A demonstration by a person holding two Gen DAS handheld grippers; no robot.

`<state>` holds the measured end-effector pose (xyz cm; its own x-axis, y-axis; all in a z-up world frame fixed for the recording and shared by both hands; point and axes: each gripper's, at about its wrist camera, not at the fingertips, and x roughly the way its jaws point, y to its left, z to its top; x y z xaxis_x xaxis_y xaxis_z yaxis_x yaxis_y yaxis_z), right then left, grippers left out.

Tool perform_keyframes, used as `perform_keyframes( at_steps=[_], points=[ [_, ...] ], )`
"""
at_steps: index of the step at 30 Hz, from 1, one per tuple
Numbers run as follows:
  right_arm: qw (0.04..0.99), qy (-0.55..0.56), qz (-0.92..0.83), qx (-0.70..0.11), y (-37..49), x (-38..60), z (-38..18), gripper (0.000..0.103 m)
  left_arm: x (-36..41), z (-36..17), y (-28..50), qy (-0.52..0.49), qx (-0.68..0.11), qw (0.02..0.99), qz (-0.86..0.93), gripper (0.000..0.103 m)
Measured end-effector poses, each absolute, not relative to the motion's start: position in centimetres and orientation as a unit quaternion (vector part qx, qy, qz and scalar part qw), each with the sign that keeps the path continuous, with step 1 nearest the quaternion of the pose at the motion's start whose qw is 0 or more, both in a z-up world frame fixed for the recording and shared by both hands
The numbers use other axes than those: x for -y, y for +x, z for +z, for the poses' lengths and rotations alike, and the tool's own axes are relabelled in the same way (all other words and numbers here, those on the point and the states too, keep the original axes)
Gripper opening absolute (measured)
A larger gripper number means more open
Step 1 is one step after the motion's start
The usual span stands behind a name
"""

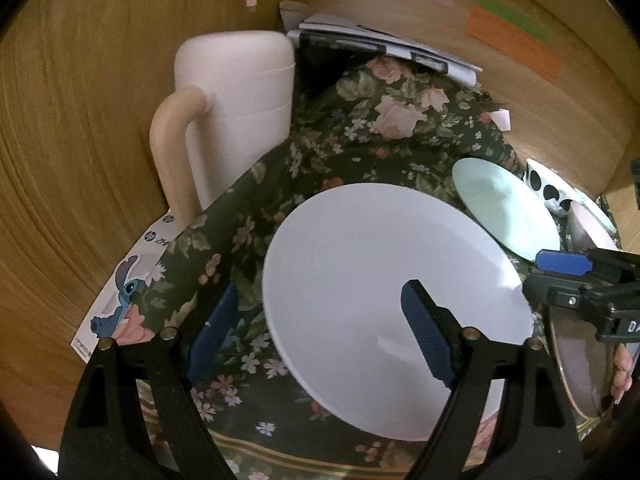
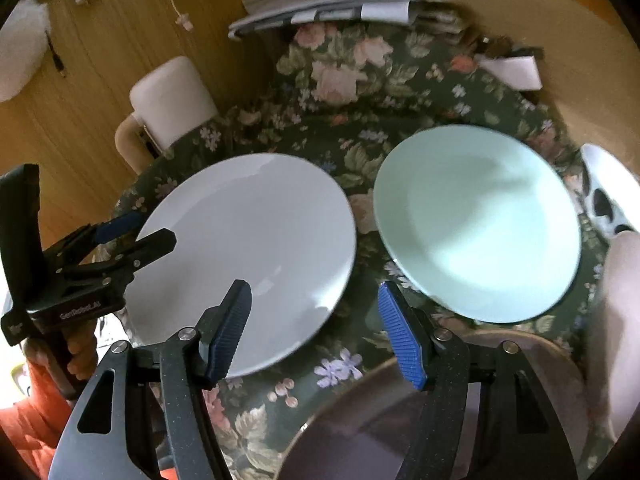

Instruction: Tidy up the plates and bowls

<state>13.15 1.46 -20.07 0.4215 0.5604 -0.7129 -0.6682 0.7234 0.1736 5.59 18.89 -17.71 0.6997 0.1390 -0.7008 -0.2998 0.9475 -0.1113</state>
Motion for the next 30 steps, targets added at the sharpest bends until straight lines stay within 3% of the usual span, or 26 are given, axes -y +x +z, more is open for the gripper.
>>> perform_keyframes(
  at_steps=[5, 10, 16, 19, 30],
  points=[
    [0.833, -0.064, 0.365, -0.411, 14.3, -2.4, -20.6, 0.053, -19.8, -18.2, 5.5, -0.119, -0.37, 0.914, 0.117, 0.083],
    [0.824, -0.066, 0.367, -0.427, 14.8, -3.2, -21.3, 0.041, -20.2, -18.7, 5.9, -0.13, -0.383, 0.909, 0.103, 0.064],
    [0.826, -0.092, 0.362, -0.422, 14.7, -4.1, -21.7, 0.041, -20.2, -19.2, 6.2, -0.139, -0.392, 0.905, 0.089, 0.048],
    [0.827, -0.102, 0.359, -0.421, 14.7, -4.4, -21.8, 0.041, -20.1, -19.4, 6.4, -0.141, -0.399, 0.902, 0.084, 0.044],
    [0.828, -0.091, 0.359, -0.42, 15.0, -4.2, -21.4, 0.04, -19.8, -19.1, 6.7, -0.133, -0.399, 0.902, 0.095, 0.044]
  ],
)
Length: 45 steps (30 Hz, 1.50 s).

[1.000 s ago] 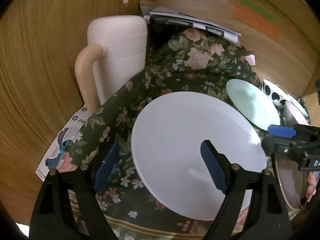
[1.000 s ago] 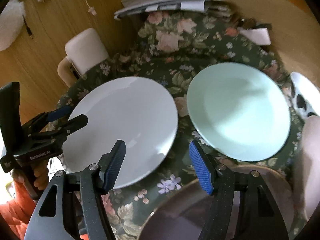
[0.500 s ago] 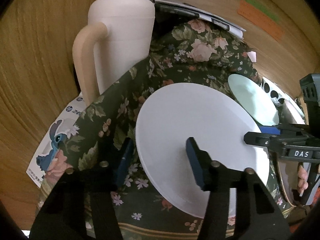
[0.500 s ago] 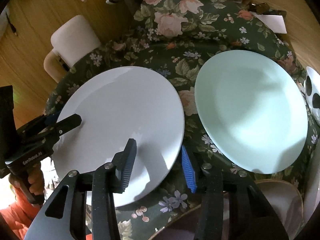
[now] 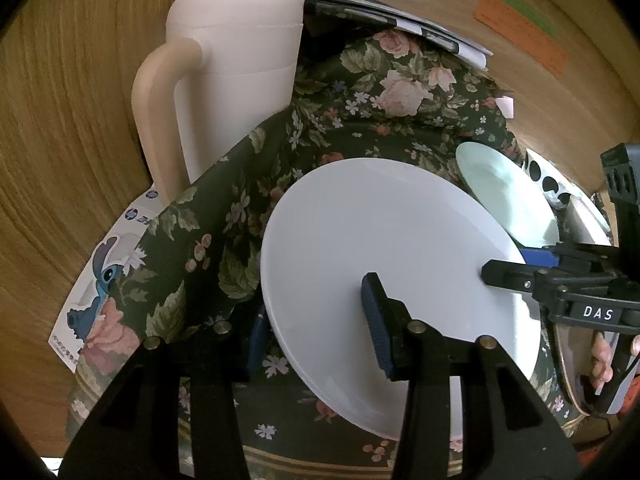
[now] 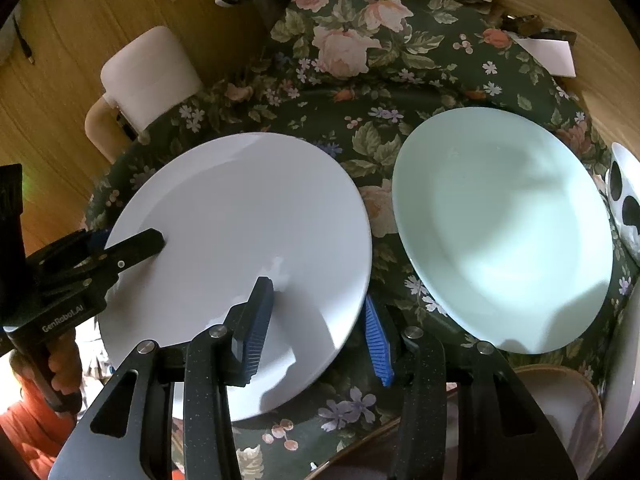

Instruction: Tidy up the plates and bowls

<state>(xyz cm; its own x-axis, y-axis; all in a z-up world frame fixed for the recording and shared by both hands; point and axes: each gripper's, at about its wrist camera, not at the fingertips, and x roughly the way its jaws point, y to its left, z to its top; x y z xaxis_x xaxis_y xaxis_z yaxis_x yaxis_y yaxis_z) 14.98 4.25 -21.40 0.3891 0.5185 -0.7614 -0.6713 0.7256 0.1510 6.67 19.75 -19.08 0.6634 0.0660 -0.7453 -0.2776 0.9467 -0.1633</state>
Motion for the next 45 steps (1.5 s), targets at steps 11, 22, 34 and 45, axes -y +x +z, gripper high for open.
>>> perform_keyframes(
  at_steps=[11, 22, 34, 45],
  points=[
    [0.845, -0.077, 0.356, -0.391, 13.7, -2.1, -19.6, 0.04, -18.6, -17.5, 6.1, -0.122, -0.379, 0.913, 0.089, 0.044],
    [0.863, -0.055, 0.346, -0.364, 12.1, 1.1, -17.9, 0.04, -16.3, -15.6, 6.0, -0.106, -0.36, 0.924, 0.071, 0.044],
    [0.88, -0.037, 0.332, -0.338, 10.0, 4.7, -16.9, 0.04, -12.9, -13.8, 5.5, -0.085, -0.345, 0.933, 0.048, 0.044],
    [0.892, -0.012, 0.318, -0.321, 8.0, 8.5, -16.5, 0.04, -9.6, -12.4, 4.6, -0.065, -0.333, 0.94, 0.026, 0.044]
  ],
)
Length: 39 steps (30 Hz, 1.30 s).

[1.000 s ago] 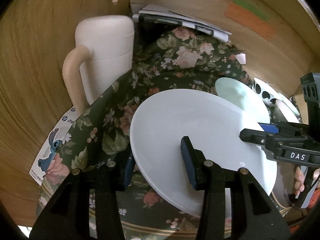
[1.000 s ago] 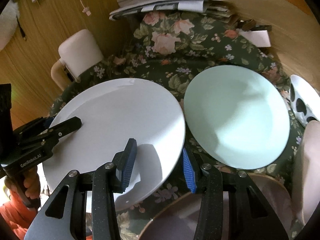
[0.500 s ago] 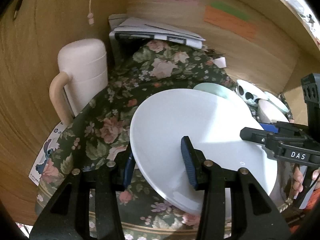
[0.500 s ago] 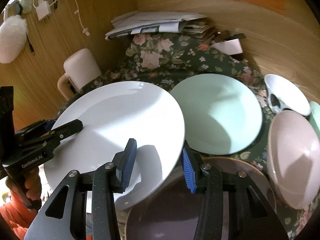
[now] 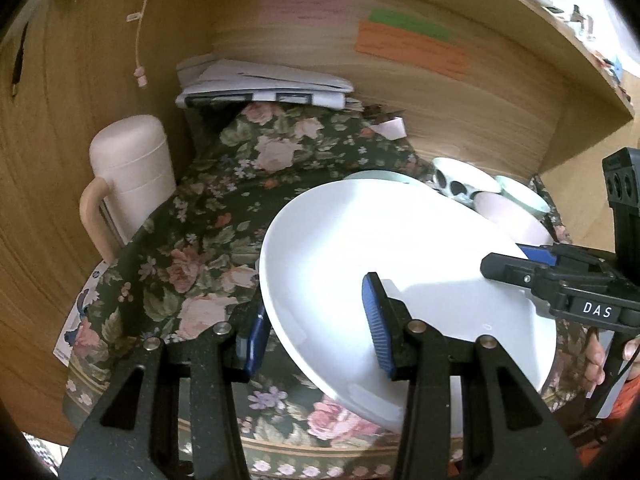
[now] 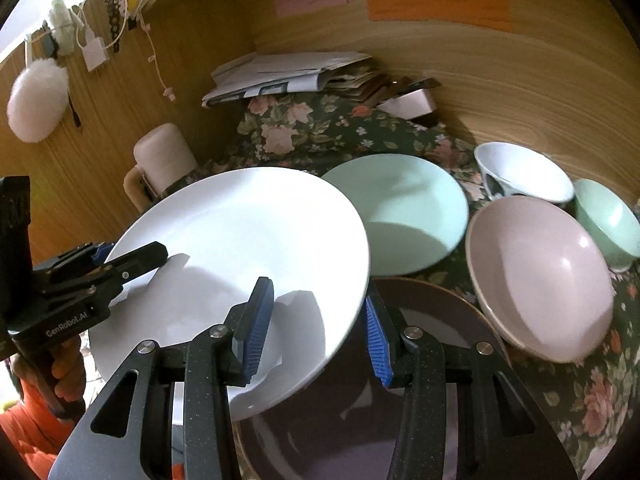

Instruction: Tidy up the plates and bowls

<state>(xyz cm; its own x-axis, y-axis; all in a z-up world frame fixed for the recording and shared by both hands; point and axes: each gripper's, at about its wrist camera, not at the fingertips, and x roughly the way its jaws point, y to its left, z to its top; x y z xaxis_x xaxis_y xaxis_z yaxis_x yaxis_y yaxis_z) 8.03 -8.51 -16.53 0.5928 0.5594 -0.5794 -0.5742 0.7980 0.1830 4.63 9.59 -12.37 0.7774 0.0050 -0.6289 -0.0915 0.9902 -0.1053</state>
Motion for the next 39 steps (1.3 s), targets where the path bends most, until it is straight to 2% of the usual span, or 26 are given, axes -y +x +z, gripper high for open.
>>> perform_keyframes(
  at_steps=[12, 39],
  points=[
    [0.9, 0.011, 0.292, -0.323, 7.1, 13.1, -17.7, 0.04, -5.8, -12.8, 4.8, -0.052, -0.338, 0.94, -0.008, 0.044],
    [0.89, 0.052, 0.253, -0.377, 7.7, 17.1, -22.3, 0.04, -1.6, -17.7, 6.3, -0.054, -0.394, 0.916, -0.051, 0.044]
  ],
)
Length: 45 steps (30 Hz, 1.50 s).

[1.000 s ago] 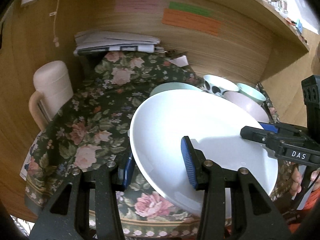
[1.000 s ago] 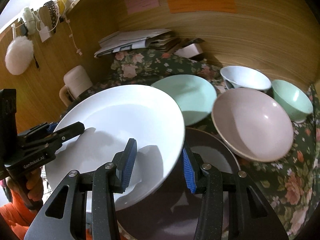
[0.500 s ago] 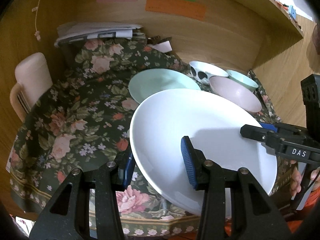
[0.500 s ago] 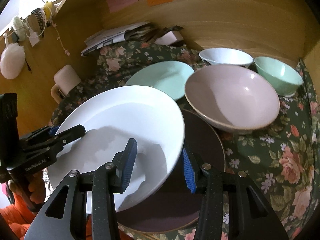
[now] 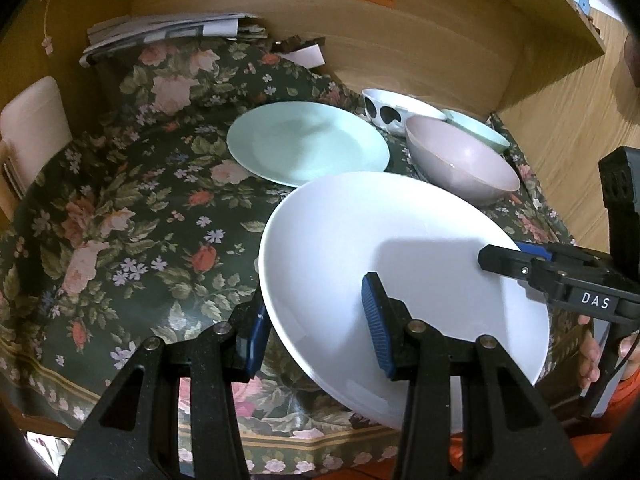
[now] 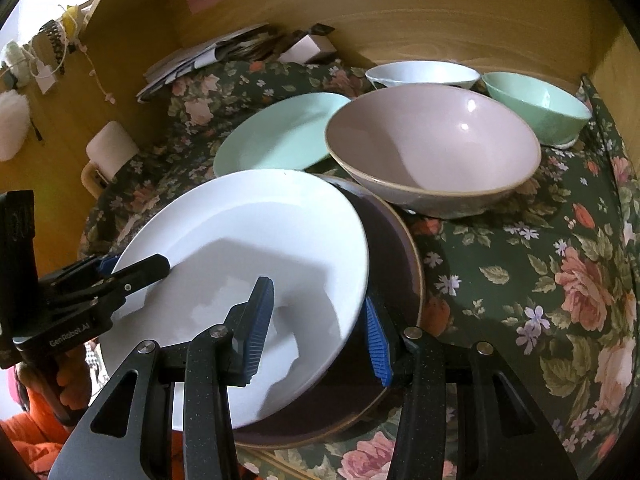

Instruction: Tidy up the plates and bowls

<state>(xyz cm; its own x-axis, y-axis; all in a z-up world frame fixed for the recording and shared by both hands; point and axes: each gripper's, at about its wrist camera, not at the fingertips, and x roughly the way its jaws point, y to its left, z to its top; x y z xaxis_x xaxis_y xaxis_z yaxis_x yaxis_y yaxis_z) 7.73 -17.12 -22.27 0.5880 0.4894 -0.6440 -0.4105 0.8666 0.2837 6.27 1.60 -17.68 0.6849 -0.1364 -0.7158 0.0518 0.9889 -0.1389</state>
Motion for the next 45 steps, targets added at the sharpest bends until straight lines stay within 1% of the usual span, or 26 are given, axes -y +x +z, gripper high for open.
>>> perform_keyframes(
  at_steps=[25, 33, 42, 45],
  points=[
    [0.89, 0.039, 0.229, -0.393, 7.5, 17.8, -21.9, 0.041, -0.9, -19.1, 7.3, -0.059, -0.399, 0.913, -0.067, 0.044],
    [0.903, 0.019, 0.212, -0.374, 6.8, 18.0, -20.9, 0.041, -0.4, -19.5, 7.7, -0.051, -0.4, 0.912, -0.072, 0.044],
    [0.907, 0.03, 0.222, -0.357, 7.5, 17.7, -19.3, 0.041, -0.5, -19.2, 8.1, -0.035, -0.396, 0.916, -0.06, 0.044],
    [0.908, 0.033, 0.228, -0.349, 8.1, 17.5, -18.5, 0.041, -1.4, -18.4, 8.5, -0.034, -0.39, 0.919, -0.049, 0.05]
  ],
)
